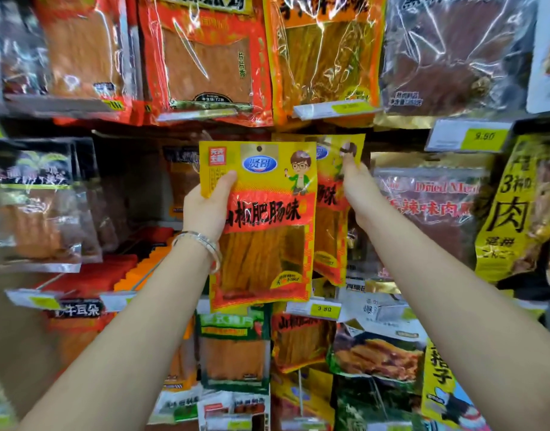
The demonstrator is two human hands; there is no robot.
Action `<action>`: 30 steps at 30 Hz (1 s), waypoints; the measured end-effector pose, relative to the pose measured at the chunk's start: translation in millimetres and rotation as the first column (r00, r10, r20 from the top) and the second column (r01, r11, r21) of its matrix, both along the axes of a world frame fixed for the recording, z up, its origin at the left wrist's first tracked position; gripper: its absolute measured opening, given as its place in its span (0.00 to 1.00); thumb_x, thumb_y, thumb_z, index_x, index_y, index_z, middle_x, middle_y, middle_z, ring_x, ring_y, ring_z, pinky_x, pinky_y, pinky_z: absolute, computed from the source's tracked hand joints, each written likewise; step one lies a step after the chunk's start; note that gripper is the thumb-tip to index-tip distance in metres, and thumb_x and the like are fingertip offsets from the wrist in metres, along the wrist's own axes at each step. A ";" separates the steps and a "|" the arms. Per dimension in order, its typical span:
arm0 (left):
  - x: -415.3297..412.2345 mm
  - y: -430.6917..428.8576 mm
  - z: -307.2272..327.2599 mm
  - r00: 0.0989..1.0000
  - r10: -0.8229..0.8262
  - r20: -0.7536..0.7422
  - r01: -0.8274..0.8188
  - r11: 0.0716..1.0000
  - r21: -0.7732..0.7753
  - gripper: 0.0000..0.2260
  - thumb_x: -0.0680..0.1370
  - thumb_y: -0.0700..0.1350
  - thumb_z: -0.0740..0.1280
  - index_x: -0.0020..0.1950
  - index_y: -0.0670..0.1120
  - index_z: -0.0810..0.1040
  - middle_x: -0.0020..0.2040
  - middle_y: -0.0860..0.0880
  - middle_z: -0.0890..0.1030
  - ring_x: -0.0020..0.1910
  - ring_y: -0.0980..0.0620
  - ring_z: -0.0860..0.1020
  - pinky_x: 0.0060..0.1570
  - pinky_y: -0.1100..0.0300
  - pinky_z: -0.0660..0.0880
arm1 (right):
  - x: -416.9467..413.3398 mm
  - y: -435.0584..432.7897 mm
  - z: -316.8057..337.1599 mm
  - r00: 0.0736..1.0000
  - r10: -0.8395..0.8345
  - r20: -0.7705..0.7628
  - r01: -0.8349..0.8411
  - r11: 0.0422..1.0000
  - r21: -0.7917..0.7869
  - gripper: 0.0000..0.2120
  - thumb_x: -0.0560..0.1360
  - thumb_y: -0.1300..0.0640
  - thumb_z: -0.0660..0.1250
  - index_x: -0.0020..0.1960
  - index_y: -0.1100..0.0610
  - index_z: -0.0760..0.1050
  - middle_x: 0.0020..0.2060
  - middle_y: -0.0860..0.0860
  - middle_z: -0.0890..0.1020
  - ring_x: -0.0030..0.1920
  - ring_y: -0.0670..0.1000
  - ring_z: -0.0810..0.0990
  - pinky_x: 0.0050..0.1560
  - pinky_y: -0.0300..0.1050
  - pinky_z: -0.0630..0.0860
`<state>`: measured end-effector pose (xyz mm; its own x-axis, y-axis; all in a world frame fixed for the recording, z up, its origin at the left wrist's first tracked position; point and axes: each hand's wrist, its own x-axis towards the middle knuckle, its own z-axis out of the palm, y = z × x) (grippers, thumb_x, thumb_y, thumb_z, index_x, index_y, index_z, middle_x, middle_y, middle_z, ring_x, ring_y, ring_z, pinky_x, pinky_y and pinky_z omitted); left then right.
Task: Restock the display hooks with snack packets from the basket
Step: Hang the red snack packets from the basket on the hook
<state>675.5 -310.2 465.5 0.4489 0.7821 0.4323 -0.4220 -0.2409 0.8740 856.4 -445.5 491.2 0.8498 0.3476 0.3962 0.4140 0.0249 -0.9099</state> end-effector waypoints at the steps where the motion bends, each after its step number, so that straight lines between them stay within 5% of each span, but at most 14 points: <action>1: 2.2 -0.4 1.4 1.000 -0.009 -0.004 0.009 1.000 -0.003 0.05 0.68 0.57 0.70 0.36 0.58 0.83 0.39 0.51 0.85 0.41 0.49 0.84 0.44 0.50 0.80 | 1.6 0.4 -0.8 1.000 0.007 -0.008 -0.008 0.999 -0.054 0.28 0.81 0.41 0.47 0.74 0.57 0.58 0.72 0.57 0.65 0.71 0.57 0.64 0.68 0.52 0.60; 4: 8.1 -2.4 5.4 0.999 -0.044 -0.018 0.044 0.999 -0.015 0.06 0.68 0.58 0.71 0.37 0.58 0.83 0.40 0.50 0.85 0.40 0.49 0.84 0.42 0.51 0.80 | 0.9 -6.9 -7.1 0.998 -0.013 0.069 0.021 0.993 -0.113 0.28 0.81 0.42 0.49 0.76 0.56 0.55 0.74 0.55 0.62 0.73 0.56 0.61 0.71 0.50 0.58; 6: 11.3 -2.6 7.0 0.997 -0.067 -0.031 0.066 0.998 -0.022 0.08 0.67 0.59 0.71 0.37 0.56 0.83 0.40 0.49 0.85 0.40 0.48 0.84 0.42 0.51 0.80 | -5.7 -16.0 -11.2 0.985 -0.049 0.168 0.043 0.998 0.041 0.26 0.81 0.45 0.53 0.75 0.55 0.58 0.72 0.51 0.65 0.71 0.48 0.64 0.70 0.42 0.60; 8: 14.0 -4.1 7.6 0.995 -0.088 -0.042 0.087 0.996 -0.021 0.07 0.67 0.58 0.71 0.37 0.57 0.83 0.40 0.49 0.85 0.39 0.48 0.84 0.41 0.51 0.80 | -18.3 -25.7 -13.9 0.965 -0.084 0.248 0.023 0.971 0.239 0.18 0.80 0.48 0.57 0.67 0.53 0.68 0.61 0.46 0.74 0.59 0.36 0.72 0.59 0.27 0.65; 10: 17.3 -8.3 8.0 0.989 -0.133 -0.059 0.132 0.991 -0.018 0.05 0.67 0.58 0.70 0.37 0.59 0.83 0.40 0.48 0.85 0.39 0.47 0.84 0.41 0.50 0.81 | -29.0 -29.5 -15.8 0.968 -0.050 0.247 -0.030 0.951 0.309 0.10 0.76 0.45 0.59 0.52 0.49 0.74 0.48 0.42 0.78 0.49 0.36 0.76 0.54 0.34 0.72; 12: 21.3 -14.4 8.5 0.977 -0.203 -0.067 0.202 0.979 -0.011 0.05 0.67 0.58 0.71 0.38 0.59 0.83 0.41 0.47 0.85 0.40 0.46 0.84 0.40 0.50 0.81 | -36.1 -31.1 -14.9 0.972 -0.002 0.235 -0.073 0.948 0.311 0.13 0.72 0.40 0.62 0.46 0.48 0.75 0.42 0.41 0.79 0.45 0.39 0.78 0.50 0.41 0.73; 14: 25.3 -21.1 9.4 0.960 -0.268 -0.081 0.269 0.963 -0.006 0.05 0.68 0.57 0.71 0.39 0.57 0.83 0.42 0.47 0.85 0.41 0.46 0.84 0.38 0.53 0.80 | -39.3 -30.3 -12.6 0.978 0.051 0.200 -0.107 0.954 0.280 0.16 0.68 0.36 0.65 0.43 0.48 0.77 0.42 0.45 0.81 0.46 0.45 0.79 0.50 0.48 0.75; 17: 32.4 -27.1 12.6 0.950 -0.294 -0.106 0.299 0.954 0.030 0.04 0.72 0.53 0.71 0.41 0.54 0.82 0.43 0.48 0.85 0.42 0.47 0.84 0.41 0.52 0.81 | -38.0 -31.2 -11.9 0.984 0.078 0.161 -0.123 0.947 0.297 0.05 0.69 0.39 0.68 0.41 0.39 0.78 0.44 0.46 0.82 0.51 0.55 0.81 0.56 0.61 0.76; 19: 36.5 -27.4 18.1 0.975 -0.213 -0.067 0.220 0.968 0.122 0.03 0.74 0.47 0.70 0.46 0.54 0.79 0.44 0.52 0.84 0.43 0.55 0.83 0.43 0.56 0.80 | -34.2 -33.3 -12.0 0.980 0.051 0.193 -0.109 0.946 0.307 0.03 0.72 0.43 0.68 0.39 0.38 0.78 0.40 0.42 0.82 0.47 0.50 0.82 0.52 0.56 0.78; 22: 38.0 -27.8 29.8 0.999 -0.047 0.009 0.041 0.932 0.360 0.17 0.75 0.41 0.68 0.61 0.54 0.71 0.55 0.60 0.75 0.49 0.74 0.73 0.49 0.77 0.70 | -31.2 -34.4 -8.1 0.960 -0.001 0.281 -0.087 0.951 0.298 0.07 0.75 0.48 0.67 0.38 0.43 0.77 0.34 0.37 0.81 0.37 0.37 0.79 0.41 0.35 0.74; 24: 38.2 -30.3 36.7 0.999 0.025 0.039 -0.041 0.878 0.477 0.23 0.76 0.42 0.67 0.69 0.55 0.66 0.64 0.57 0.69 0.58 0.72 0.68 0.58 0.76 0.65 | -29.9 -34.7 -1.7 0.945 -0.021 0.325 -0.074 0.958 0.278 0.08 0.76 0.49 0.67 0.38 0.42 0.77 0.34 0.35 0.81 0.38 0.36 0.79 0.40 0.30 0.72; 27: 40.8 -35.3 44.4 0.998 0.065 0.017 -0.060 0.754 0.654 0.24 0.77 0.41 0.64 0.72 0.50 0.65 0.69 0.53 0.66 0.64 0.69 0.63 0.67 0.69 0.61 | -25.5 -31.7 8.1 0.941 -0.044 0.336 -0.052 0.961 0.270 0.08 0.75 0.48 0.67 0.38 0.39 0.78 0.37 0.39 0.82 0.43 0.45 0.81 0.47 0.43 0.76; 30: 45.4 -36.3 43.0 0.999 -0.007 -0.034 0.029 0.728 0.685 0.25 0.77 0.41 0.64 0.73 0.51 0.63 0.60 0.67 0.64 0.53 0.82 0.62 0.51 0.85 0.60 | -19.5 -27.5 17.3 0.949 -0.085 0.305 -0.013 0.952 0.306 0.07 0.74 0.50 0.67 0.37 0.44 0.77 0.34 0.42 0.81 0.40 0.47 0.80 0.46 0.51 0.76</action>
<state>720.9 -346.5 508.5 0.4794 0.2700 0.8350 -0.4114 -0.7713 0.4856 836.9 -473.0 508.5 0.6765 0.1419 0.7227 0.6800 0.2567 -0.6869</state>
